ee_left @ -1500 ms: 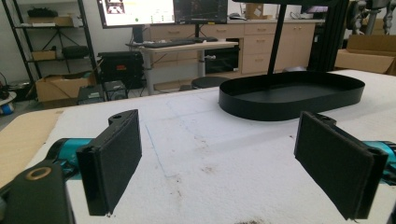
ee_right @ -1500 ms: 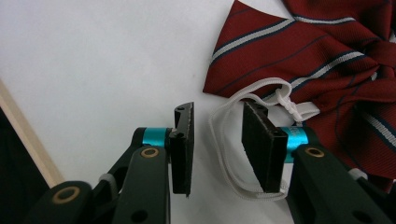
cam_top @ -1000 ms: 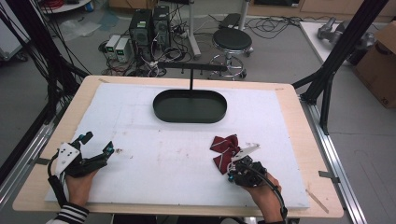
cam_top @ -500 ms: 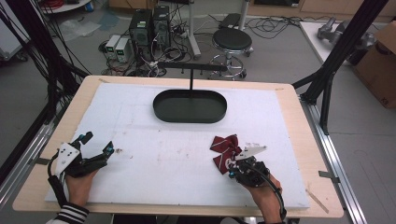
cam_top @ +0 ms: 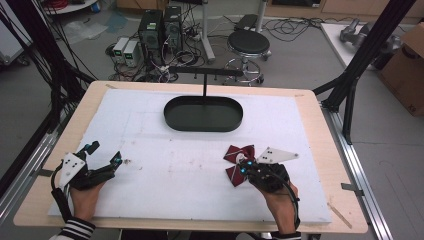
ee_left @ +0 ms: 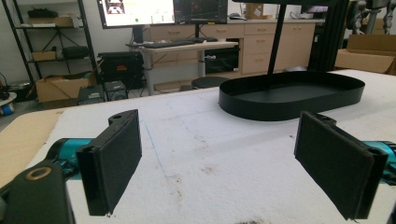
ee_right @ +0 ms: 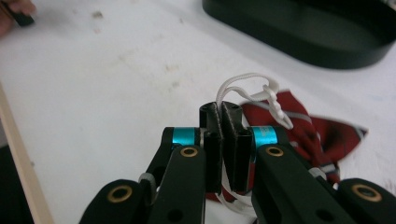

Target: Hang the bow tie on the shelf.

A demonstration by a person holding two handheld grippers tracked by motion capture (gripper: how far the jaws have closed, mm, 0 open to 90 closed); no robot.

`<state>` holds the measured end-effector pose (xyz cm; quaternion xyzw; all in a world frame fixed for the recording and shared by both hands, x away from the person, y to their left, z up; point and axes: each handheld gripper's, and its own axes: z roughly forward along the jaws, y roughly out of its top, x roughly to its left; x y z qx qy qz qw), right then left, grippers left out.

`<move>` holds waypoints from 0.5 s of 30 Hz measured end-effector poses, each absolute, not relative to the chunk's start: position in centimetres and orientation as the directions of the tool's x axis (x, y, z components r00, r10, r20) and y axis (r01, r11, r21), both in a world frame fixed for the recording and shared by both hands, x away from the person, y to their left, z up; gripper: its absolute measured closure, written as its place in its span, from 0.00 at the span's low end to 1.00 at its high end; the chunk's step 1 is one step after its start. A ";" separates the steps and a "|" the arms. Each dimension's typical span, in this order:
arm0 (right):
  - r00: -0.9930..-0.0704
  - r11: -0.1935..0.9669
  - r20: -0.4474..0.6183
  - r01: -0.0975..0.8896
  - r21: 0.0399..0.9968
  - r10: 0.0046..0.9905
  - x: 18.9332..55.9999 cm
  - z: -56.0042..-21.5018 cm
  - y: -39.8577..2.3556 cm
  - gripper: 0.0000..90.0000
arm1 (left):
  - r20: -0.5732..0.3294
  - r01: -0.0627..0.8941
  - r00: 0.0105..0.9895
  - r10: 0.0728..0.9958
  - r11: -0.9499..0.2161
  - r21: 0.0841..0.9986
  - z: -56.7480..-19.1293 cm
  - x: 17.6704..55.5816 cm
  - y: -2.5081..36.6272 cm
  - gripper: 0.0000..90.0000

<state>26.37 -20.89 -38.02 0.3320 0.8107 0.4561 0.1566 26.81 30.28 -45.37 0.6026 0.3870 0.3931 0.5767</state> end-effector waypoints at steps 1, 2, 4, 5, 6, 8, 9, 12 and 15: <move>-0.732 0.354 0.048 0.385 0.852 0.680 26.5 -37.7 -20.8 0.97 | 0.027 0.013 0.392 0.920 -0.035 0.999 -45.4 26.8 30.3 0.17; -0.734 0.332 0.049 0.365 0.870 0.678 26.8 -37.2 -20.6 0.97 | 0.027 0.014 0.392 0.920 -0.035 0.999 -45.4 26.8 30.3 0.17; -0.732 0.320 0.053 0.361 0.876 0.679 26.9 -36.9 -20.5 0.97 | 0.027 0.014 0.392 0.920 -0.035 0.999 -45.4 26.8 30.3 0.17; -0.733 0.299 0.055 0.344 0.890 0.678 27.2 -36.3 -20.4 0.97 | 0.027 0.014 0.392 0.920 -0.035 0.999 -45.4 26.8 30.3 0.17; -0.733 0.299 0.055 0.344 0.890 0.678 27.2 -36.3 -20.4 0.97 | 0.028 0.014 0.392 0.920 -0.036 0.999 -45.4 26.8 30.3 0.17; -0.733 0.285 0.054 0.330 0.900 0.678 27.4 -35.9 -20.2 0.97 | 0.028 0.015 0.391 0.920 -0.036 0.999 -45.4 26.8 30.3 0.17; -0.734 0.277 0.055 0.322 0.905 0.677 27.6 -35.5 -20.1 0.97 | 0.027 0.015 0.391 0.920 -0.035 0.999 -45.4 26.8 30.3 0.17; -0.741 0.248 0.063 0.303 0.920 0.669 28.0 -34.7 -19.8 0.97 | 0.029 0.015 0.390 0.920 -0.038 0.999 -45.4 26.8 30.3 0.17; -0.743 0.234 0.060 0.285 0.929 0.666 28.5 -33.9 -19.4 0.97 | 0.028 0.015 0.390 0.920 -0.037 0.999 -45.4 26.8 30.3 0.17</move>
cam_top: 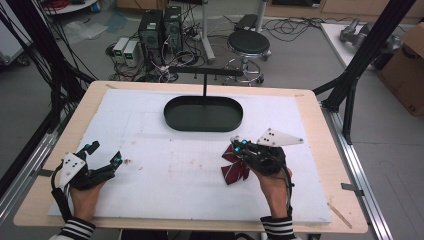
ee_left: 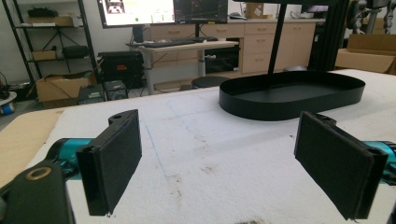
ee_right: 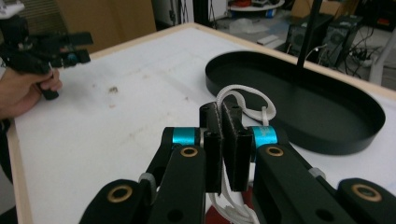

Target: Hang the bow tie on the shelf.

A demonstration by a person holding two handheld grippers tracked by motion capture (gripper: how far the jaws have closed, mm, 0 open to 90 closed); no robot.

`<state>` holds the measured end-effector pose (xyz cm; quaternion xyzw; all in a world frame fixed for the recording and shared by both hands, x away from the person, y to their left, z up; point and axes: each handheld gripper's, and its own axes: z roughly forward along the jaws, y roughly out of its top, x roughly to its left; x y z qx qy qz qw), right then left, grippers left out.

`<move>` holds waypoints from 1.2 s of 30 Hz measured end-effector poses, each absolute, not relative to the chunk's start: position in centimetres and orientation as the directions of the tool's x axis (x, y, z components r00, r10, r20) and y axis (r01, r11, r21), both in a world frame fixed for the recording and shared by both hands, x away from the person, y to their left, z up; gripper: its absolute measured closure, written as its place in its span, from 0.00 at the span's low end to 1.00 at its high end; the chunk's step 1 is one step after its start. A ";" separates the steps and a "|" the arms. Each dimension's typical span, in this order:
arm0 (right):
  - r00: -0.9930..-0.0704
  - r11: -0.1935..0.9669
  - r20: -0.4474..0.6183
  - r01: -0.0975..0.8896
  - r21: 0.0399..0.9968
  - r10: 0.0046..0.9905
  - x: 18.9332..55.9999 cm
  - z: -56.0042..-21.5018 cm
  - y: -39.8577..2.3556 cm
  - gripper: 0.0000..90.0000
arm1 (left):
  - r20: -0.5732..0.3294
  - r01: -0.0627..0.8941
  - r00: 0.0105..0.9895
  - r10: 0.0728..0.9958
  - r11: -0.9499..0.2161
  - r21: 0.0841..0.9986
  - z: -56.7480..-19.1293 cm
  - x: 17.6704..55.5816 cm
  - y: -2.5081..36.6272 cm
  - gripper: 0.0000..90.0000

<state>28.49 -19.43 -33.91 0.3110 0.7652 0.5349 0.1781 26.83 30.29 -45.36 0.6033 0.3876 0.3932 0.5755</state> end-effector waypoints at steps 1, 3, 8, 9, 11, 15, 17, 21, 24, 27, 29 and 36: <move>-0.744 0.233 0.056 0.278 0.932 0.666 28.6 -33.6 -19.3 0.97 | 0.028 0.015 0.391 0.920 -0.036 0.999 -45.4 26.8 30.3 0.17; -0.747 0.218 0.056 0.263 0.940 0.662 28.9 -33.1 -19.1 0.97 | 0.028 0.016 0.391 0.920 -0.037 0.999 -45.4 26.8 30.3 0.17; -0.749 0.211 0.044 0.242 0.947 0.662 29.7 -32.0 -18.6 0.97 | 0.028 0.016 0.391 0.920 -0.037 0.999 -45.4 26.8 30.3 0.17; -0.749 0.205 0.047 0.241 0.948 0.661 29.9 -31.7 -18.5 0.97 | 0.026 0.016 0.391 0.920 -0.035 0.999 -45.4 26.8 30.3 0.17; -0.750 0.203 0.042 0.232 0.951 0.660 30.3 -31.1 -18.2 0.97 | 0.026 0.016 0.391 0.920 -0.035 0.999 -45.4 26.9 30.3 0.17; -0.754 0.192 0.036 0.213 0.958 0.656 31.1 -30.0 -17.8 0.97 | 0.022 0.017 0.391 0.920 -0.031 0.999 -45.4 26.9 30.3 0.17; -0.753 0.190 0.037 0.213 0.958 0.657 31.7 -29.6 -17.6 0.97 | 0.021 0.017 0.392 0.920 -0.030 0.999 -45.4 26.9 30.3 0.17; -0.752 0.180 0.040 0.208 0.961 0.658 32.9 -28.8 -17.0 0.97 | 0.021 0.015 0.392 0.920 -0.029 0.999 -45.4 26.9 30.3 0.17; -0.751 0.179 0.033 0.199 0.963 0.659 33.8 -28.2 -16.6 0.97 | 0.021 0.013 0.392 0.920 -0.029 1.000 -45.4 26.8 30.3 0.17; -0.748 0.177 0.034 0.201 0.963 0.663 34.6 -27.7 -16.2 0.97 | 0.022 0.013 0.393 0.919 -0.029 0.999 -45.4 26.8 30.3 0.17; -0.746 0.179 0.026 0.193 0.965 0.665 35.2 -27.3 -15.9 0.97 | 0.022 0.016 0.393 0.919 -0.031 0.999 -45.4 26.8 30.3 0.17; -0.740 0.171 0.030 0.195 0.966 0.672 37.9 -26.2 -15.0 0.97 | 0.021 0.014 0.394 0.919 -0.028 1.000 -45.4 26.8 30.3 0.17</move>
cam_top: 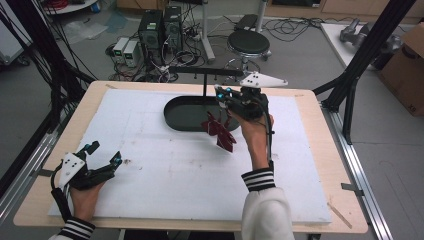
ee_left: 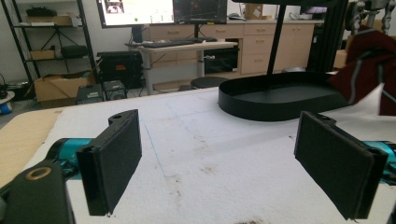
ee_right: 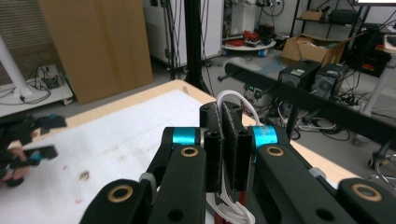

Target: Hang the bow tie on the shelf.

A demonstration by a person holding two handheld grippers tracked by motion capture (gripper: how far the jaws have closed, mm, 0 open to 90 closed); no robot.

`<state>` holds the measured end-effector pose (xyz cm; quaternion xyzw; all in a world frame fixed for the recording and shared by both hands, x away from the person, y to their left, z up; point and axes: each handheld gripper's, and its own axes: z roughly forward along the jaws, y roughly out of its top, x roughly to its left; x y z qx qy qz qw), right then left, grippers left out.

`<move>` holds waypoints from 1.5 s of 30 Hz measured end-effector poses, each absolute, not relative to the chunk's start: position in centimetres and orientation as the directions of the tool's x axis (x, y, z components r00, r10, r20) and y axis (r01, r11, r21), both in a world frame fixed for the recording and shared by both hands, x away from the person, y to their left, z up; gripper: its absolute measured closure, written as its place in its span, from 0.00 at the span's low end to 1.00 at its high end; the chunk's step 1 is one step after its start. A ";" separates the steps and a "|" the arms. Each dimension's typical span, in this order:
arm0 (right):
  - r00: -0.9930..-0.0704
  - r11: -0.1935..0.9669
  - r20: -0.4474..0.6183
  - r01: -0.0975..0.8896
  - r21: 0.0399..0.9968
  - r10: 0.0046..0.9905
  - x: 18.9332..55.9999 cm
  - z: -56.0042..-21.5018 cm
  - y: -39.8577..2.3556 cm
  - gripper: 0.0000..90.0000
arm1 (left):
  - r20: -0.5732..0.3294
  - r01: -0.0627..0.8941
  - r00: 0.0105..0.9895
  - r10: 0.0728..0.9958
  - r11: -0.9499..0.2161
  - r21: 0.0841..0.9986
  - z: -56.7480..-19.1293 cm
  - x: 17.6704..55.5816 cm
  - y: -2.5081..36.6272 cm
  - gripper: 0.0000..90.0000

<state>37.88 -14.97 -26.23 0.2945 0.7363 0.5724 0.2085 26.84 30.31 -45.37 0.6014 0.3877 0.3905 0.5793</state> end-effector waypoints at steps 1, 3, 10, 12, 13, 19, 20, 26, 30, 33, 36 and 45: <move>-0.740 0.169 0.034 0.198 0.966 0.672 38.3 -26.1 -14.9 0.97 | 0.022 0.014 0.395 0.919 -0.030 0.999 -45.4 26.8 30.3 0.17; -0.736 0.164 0.041 0.204 0.965 0.675 39.1 -25.9 -14.6 0.97 | 0.020 0.014 0.396 0.918 -0.028 1.000 -45.4 26.8 30.3 0.17; -0.735 0.138 0.061 0.207 0.969 0.675 41.3 -25.4 -13.9 0.97 | 0.024 0.011 0.396 0.918 -0.031 0.999 -45.4 26.8 30.3 0.17; -0.730 0.142 0.065 0.218 0.966 0.680 42.0 -25.4 -13.7 0.97 | 0.022 0.010 0.395 0.918 -0.028 1.000 -45.4 26.8 30.3 0.17; -0.729 0.142 0.064 0.217 0.966 0.681 42.3 -25.5 -13.7 0.97 | 0.022 0.011 0.395 0.918 -0.029 1.000 -45.4 26.8 30.3 0.17; -0.729 0.162 0.037 0.201 0.966 0.683 44.0 -25.2 -13.3 0.97 | 0.020 0.013 0.397 0.918 -0.028 1.000 -45.4 26.9 30.3 0.17; -0.731 0.168 0.035 0.203 0.965 0.682 44.3 -25.2 -13.2 0.97 | 0.019 0.014 0.396 0.918 -0.026 1.000 -45.4 26.9 30.3 0.17; -0.737 0.185 0.019 0.194 0.963 0.676 46.1 -24.8 -13.0 0.97 | 0.018 0.014 0.396 0.918 -0.025 1.000 -45.4 26.9 30.3 0.17; -0.752 0.139 0.073 0.215 0.967 0.655 47.3 -25.1 -12.6 0.97 | 0.016 0.017 0.397 0.918 -0.025 1.000 -45.4 26.9 30.4 0.17; -0.747 0.152 0.067 0.221 0.963 0.662 48.2 -25.2 -12.3 0.97 | 0.017 0.016 0.398 0.917 -0.025 1.000 -45.4 26.9 30.4 0.17; -0.737 0.147 0.057 0.209 0.967 0.673 48.9 -25.5 -11.9 0.97 | 0.016 0.015 0.398 0.917 -0.025 1.000 -45.4 26.9 30.4 0.17; -0.689 0.154 0.049 0.231 0.961 0.723 50.8 -26.5 -13.2 0.97 | 0.016 0.017 0.398 0.917 -0.024 1.000 -45.4 26.9 30.4 0.17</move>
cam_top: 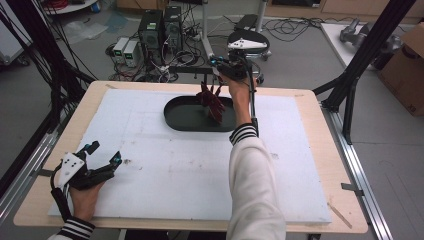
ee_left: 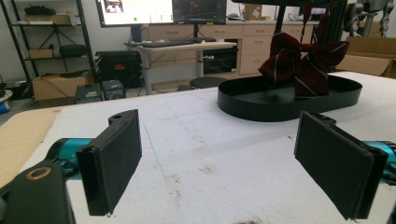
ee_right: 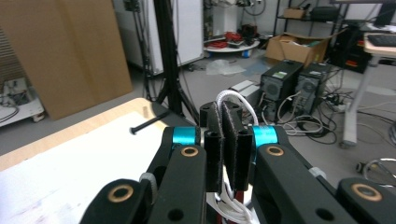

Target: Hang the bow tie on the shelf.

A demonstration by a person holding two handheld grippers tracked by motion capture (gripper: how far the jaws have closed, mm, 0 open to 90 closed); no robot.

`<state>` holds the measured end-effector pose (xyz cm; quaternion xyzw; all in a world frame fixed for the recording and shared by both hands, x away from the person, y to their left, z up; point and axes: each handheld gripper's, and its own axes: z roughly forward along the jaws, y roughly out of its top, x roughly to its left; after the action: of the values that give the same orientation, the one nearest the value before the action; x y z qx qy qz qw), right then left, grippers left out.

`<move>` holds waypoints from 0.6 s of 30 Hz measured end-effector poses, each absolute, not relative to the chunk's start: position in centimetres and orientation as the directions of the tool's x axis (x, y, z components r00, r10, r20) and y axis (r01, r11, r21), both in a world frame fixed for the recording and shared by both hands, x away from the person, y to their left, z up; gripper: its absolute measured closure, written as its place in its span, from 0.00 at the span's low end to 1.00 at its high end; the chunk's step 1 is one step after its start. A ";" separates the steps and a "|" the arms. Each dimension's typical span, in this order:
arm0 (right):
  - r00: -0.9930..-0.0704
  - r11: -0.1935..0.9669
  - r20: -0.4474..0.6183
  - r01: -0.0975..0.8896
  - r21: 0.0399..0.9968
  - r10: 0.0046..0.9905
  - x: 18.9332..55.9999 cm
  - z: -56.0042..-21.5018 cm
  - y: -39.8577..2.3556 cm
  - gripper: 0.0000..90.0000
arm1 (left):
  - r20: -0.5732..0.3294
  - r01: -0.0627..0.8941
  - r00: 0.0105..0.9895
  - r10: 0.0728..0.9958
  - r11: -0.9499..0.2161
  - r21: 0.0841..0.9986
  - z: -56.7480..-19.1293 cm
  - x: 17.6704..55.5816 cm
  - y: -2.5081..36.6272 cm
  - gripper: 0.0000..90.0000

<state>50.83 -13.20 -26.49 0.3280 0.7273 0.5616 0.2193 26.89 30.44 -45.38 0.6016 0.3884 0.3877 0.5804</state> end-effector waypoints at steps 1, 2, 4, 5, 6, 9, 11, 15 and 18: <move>-0.683 0.162 0.041 0.230 0.960 0.729 51.0 -26.5 -13.3 0.97 | 0.013 0.016 0.398 0.917 -0.021 1.000 -45.4 26.9 30.4 0.17; -0.676 0.165 0.037 0.232 0.959 0.736 51.1 -26.4 -13.5 0.97 | 0.013 0.015 0.398 0.917 -0.021 1.000 -45.4 26.9 30.4 0.17; -0.665 0.168 0.031 0.233 0.958 0.746 51.4 -26.4 -13.8 0.97 | 0.012 0.016 0.397 0.918 -0.020 1.000 -45.4 26.9 30.4 0.17; -0.659 0.171 0.030 0.239 0.956 0.751 51.5 -26.3 -13.8 0.97 | 0.013 0.015 0.397 0.918 -0.021 1.000 -45.4 26.9 30.4 0.17; -0.655 0.183 0.024 0.245 0.952 0.755 51.6 -26.3 -13.9 0.97 | 0.016 0.017 0.397 0.918 -0.025 1.000 -45.4 26.9 30.4 0.17; -0.647 0.220 -0.008 0.248 0.943 0.763 51.8 -26.2 -13.9 0.97 | 0.017 0.015 0.398 0.917 -0.025 1.000 -45.4 26.9 30.4 0.17; -0.642 0.229 -0.012 0.256 0.939 0.767 51.8 -26.3 -13.9 0.97 | 0.017 0.016 0.397 0.917 -0.025 1.000 -45.4 26.9 30.4 0.17; -0.633 0.244 -0.018 0.270 0.931 0.774 51.9 -26.4 -14.2 0.96 | 0.015 0.016 0.397 0.918 -0.023 1.000 -45.4 26.9 30.4 0.17; -0.622 0.282 -0.051 0.279 0.918 0.781 51.8 -26.4 -14.2 0.95 | 0.014 0.015 0.398 0.917 -0.022 1.000 -45.4 26.9 30.4 0.17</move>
<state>51.80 -14.22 -26.38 0.3495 0.7579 0.4866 0.2582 26.86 30.36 -45.39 0.6005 0.3882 0.3879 0.5815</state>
